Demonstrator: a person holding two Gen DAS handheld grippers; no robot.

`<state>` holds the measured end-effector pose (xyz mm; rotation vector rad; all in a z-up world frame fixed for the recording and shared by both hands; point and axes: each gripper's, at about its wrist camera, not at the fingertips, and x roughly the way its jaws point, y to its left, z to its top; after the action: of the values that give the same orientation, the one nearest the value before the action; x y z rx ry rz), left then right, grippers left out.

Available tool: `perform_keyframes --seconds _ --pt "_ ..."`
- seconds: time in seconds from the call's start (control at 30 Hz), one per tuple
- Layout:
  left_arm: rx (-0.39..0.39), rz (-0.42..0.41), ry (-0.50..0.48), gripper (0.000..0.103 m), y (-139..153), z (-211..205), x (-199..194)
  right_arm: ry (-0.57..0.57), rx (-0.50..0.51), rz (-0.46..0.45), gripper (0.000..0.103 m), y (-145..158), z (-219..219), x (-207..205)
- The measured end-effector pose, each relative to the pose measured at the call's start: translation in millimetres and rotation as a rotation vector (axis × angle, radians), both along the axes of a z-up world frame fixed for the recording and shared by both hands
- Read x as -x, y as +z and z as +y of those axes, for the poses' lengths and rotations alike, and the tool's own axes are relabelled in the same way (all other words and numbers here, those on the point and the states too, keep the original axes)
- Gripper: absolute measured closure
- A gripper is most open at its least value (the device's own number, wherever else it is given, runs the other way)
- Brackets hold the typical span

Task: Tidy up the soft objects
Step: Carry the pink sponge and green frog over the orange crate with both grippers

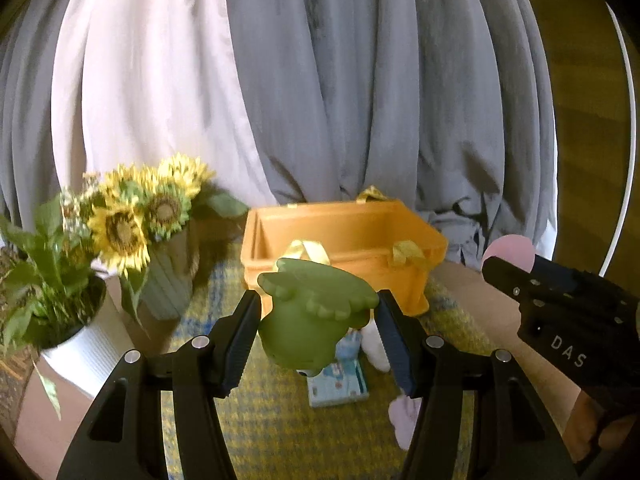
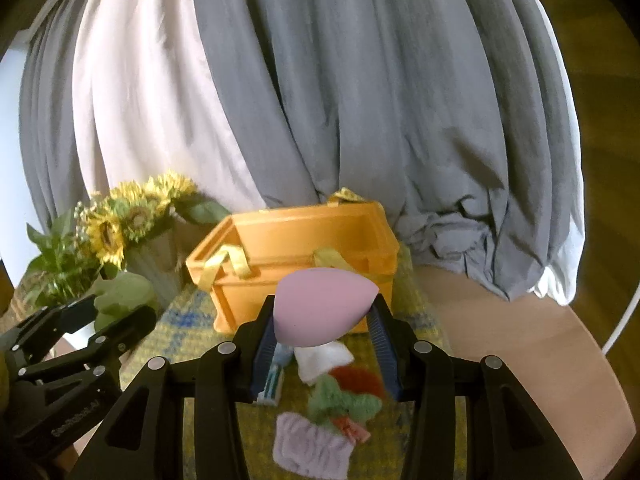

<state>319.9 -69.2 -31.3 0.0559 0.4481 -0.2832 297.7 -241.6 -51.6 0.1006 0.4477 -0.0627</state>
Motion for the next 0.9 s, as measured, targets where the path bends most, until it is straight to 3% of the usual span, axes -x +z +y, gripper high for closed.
perform_keyframes --seconds 0.9 --pt "0.013 -0.134 -0.007 0.047 38 -9 -69 0.024 0.013 -0.139 0.058 33 -2 -69"
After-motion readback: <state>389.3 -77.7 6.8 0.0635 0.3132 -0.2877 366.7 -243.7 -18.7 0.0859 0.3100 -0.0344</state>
